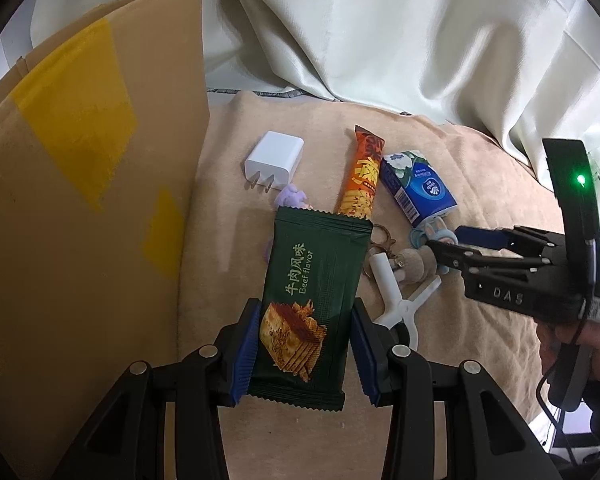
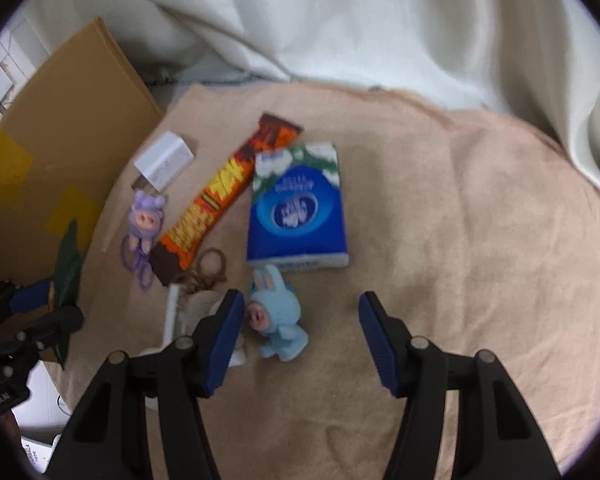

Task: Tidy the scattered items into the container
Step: 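Grasp the light-blue plush bunny keychain with the right gripper while left holds packet, then lift both held items and carry them over the cardboard box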

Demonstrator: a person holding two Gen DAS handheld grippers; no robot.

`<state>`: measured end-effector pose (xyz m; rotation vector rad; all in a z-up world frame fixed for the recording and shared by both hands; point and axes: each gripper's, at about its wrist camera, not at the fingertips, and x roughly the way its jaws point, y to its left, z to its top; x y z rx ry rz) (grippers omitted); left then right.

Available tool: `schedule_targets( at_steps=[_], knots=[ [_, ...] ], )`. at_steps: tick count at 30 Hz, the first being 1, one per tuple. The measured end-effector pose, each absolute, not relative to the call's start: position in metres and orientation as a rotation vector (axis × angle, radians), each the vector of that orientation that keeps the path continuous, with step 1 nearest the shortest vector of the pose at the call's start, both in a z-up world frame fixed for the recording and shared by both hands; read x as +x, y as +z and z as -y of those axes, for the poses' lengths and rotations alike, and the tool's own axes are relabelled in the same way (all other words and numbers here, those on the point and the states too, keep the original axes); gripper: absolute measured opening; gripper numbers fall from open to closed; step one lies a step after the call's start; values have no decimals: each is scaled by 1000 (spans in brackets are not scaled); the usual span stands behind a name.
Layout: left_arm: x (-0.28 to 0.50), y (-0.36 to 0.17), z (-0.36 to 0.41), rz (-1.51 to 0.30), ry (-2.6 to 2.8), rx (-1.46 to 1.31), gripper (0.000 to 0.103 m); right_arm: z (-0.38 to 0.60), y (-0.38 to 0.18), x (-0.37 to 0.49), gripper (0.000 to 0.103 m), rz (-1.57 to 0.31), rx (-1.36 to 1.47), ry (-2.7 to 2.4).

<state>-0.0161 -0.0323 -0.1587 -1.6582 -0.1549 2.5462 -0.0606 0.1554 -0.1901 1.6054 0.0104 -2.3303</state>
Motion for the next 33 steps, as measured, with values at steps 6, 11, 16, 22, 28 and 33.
schedule_targets(
  at_steps=[6,11,16,22,28,33],
  knots=[
    [-19,-159,30,158,2542,-1665,44,-137,-190,-53,31,-124,1556,-2274],
    [-21,-153,26,139,2553,-1651,44,-148,-184,-50,30,-3,1541,-2263],
    [-22,-132,22,169,2572,-1636,44,-161,-144,-34,30,46,1447,-2362],
    [-20,-89,4,129,2599,-1502,44,-189,-81,-15,30,118,1314,-2471],
    [-21,-80,-11,106,2578,-1489,44,-213,-57,-8,30,171,1284,-2535],
    [-20,-87,-17,98,2563,-1519,44,-220,-70,-6,30,197,1323,-2547]
  ],
)
